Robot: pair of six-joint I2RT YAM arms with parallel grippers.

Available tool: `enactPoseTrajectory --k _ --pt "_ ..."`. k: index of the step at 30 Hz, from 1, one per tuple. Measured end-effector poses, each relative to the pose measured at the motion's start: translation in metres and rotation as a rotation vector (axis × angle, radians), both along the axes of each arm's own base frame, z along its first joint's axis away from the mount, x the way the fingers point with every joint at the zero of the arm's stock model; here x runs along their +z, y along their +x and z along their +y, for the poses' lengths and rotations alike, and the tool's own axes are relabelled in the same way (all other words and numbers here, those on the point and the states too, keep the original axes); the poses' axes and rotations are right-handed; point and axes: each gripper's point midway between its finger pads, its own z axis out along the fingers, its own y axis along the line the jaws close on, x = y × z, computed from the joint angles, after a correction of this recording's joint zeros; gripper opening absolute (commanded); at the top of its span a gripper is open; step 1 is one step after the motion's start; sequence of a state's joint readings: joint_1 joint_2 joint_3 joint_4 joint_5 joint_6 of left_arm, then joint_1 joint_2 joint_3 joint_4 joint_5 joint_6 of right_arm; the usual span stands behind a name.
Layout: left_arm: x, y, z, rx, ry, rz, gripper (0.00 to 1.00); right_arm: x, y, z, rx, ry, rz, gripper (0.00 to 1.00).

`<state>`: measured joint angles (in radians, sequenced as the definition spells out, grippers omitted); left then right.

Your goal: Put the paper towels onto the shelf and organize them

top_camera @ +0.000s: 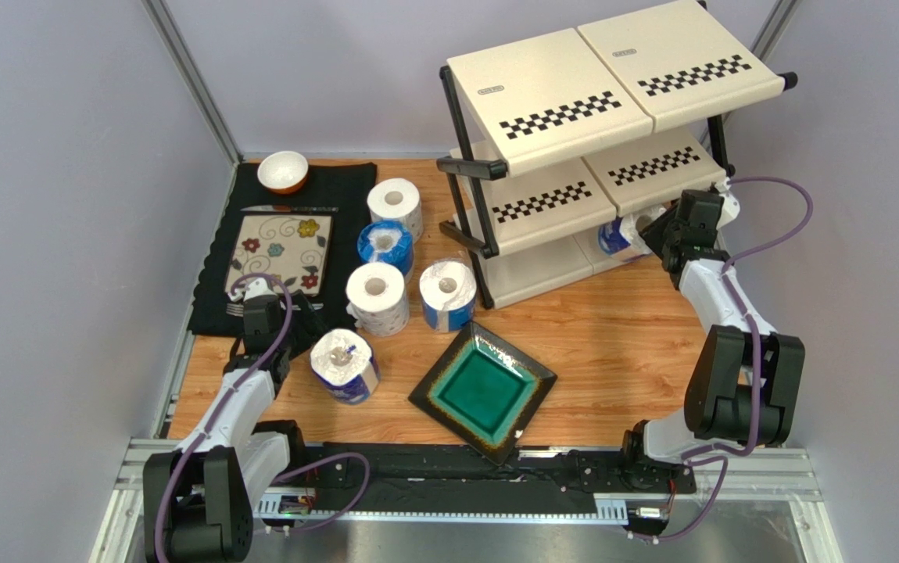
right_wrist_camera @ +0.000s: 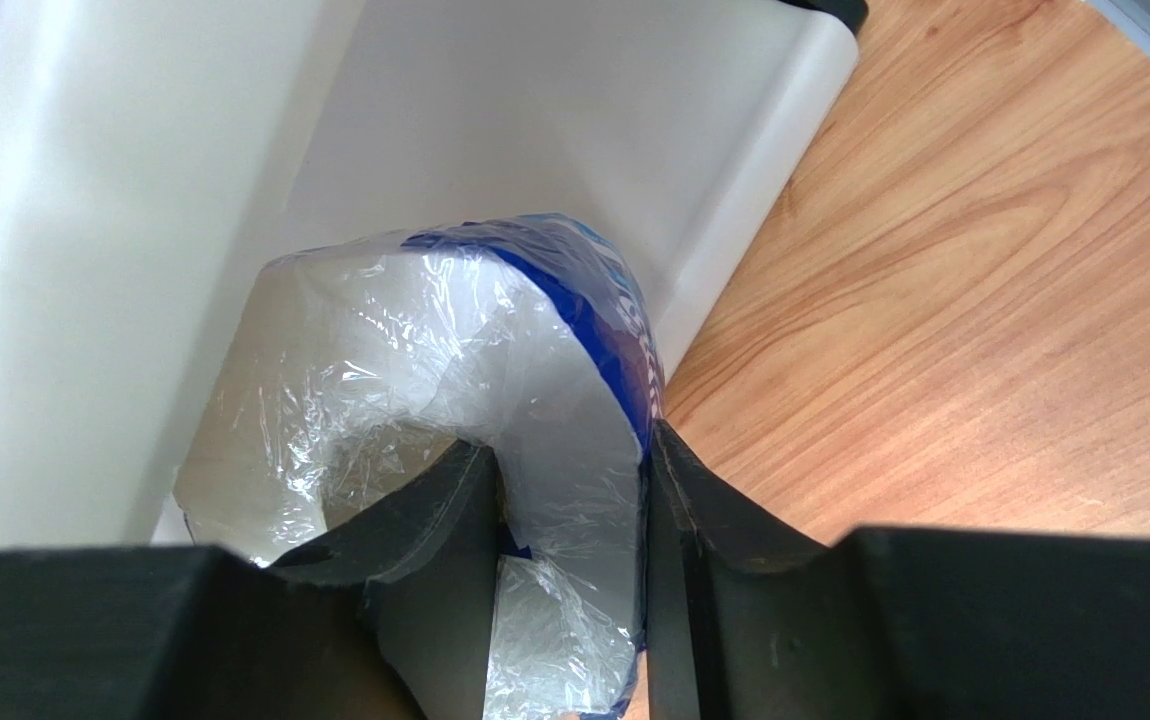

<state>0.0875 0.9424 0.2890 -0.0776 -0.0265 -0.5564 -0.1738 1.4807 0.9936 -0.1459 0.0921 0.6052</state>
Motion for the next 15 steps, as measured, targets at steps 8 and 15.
enactPoseTrajectory --k 8,15 --pt "0.0 0.0 0.0 0.0 0.0 0.0 0.94 -0.003 -0.009 -0.008 -0.021 0.011 0.014 0.34" --pt "0.0 0.0 0.0 0.0 0.0 0.0 0.94 -0.013 -0.022 -0.005 -0.022 0.023 0.039 0.35"
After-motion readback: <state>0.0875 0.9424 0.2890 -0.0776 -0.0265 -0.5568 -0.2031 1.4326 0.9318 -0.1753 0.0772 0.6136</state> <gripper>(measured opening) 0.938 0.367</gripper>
